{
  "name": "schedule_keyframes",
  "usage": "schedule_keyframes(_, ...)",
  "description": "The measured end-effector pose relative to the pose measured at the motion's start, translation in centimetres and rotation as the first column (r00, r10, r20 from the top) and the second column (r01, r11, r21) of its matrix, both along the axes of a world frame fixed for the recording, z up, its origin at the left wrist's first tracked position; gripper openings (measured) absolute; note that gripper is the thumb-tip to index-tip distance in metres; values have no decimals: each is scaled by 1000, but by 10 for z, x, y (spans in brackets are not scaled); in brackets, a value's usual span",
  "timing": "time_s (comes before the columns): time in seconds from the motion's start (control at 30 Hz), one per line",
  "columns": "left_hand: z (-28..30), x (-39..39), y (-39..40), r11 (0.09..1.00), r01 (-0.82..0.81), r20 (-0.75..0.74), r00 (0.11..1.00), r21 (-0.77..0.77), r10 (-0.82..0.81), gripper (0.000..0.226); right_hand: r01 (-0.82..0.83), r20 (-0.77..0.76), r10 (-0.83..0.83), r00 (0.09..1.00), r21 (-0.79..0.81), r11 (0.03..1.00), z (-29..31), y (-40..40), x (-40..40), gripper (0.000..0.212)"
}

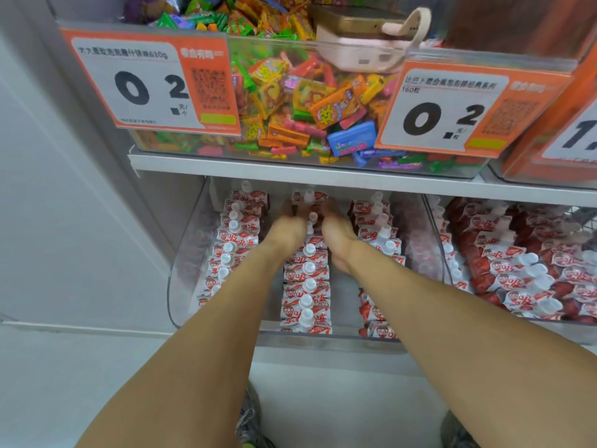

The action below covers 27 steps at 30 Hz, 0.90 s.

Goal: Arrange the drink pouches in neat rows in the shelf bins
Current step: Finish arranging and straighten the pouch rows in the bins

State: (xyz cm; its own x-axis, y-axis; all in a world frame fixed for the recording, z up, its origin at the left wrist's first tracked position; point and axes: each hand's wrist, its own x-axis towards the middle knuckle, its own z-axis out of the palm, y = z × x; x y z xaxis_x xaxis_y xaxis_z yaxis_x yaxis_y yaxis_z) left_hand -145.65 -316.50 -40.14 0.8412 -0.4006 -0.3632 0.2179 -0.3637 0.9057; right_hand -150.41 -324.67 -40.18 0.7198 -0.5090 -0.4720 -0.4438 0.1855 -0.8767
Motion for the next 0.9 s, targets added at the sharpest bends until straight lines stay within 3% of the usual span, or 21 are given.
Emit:
schedule_keyframes(0.13, -19, 10, 3, 999, 36, 17, 999, -8, -36, 82, -18, 26, 16, 1000, 87, 996, -2, 3, 4, 52)
schedule_keyframes(0.23, -22, 11, 4, 998, 55, -7, 998, -42, -55, 93, -12, 29, 8, 1000, 125, 992, -1, 3, 4, 51)
schedule_keyframes(0.37, -21, 10, 5, 997, 53, -16, 998, -55, -54, 85, 1, 39, -5, 999, 101, 995, 0, 6, 4, 50)
schedule_keyframes(0.5, 7, -7, 12, 997, 65, 29, 997, 31, -66, 59, 3, 43, -8, 999, 135, 991, 10, 8, -5, 55)
schedule_keyframes(0.6, 38, -28, 32, 937, 224, 110, 959, 268, -261, 48, -41, -2, 41, 999, 59, 997, 18, 1, -30, 43)
schedule_keyframes(0.67, 59, -46, 58, 851, 286, 213, 888, 440, -409, 51, -173, -68, 167, 984, -101, 980, 26, -1, -58, 59)
schedule_keyframes(0.73, 76, -67, 94, 869, 134, 470, 796, 476, -380, 47, -241, -57, 235, 970, -321, 916, 39, 8, -87, 70)
schedule_keyframes(0.8, 90, -90, 131, 920, -146, 738, 648, 364, -189, 35, -200, 118, 276, 954, -438, 876, 58, 31, -104, 62)
schedule_keyframes(0.87, 87, -101, 162, 884, -381, 828, 560, 269, -10, 34, -236, 248, 350, 903, -394, 888, 74, 62, -103, 60)
schedule_keyframes(0.9, 81, -100, 174, 858, -437, 808, 588, 269, 47, 38, -274, 271, 379, 885, -355, 894, 77, 79, -94, 60)
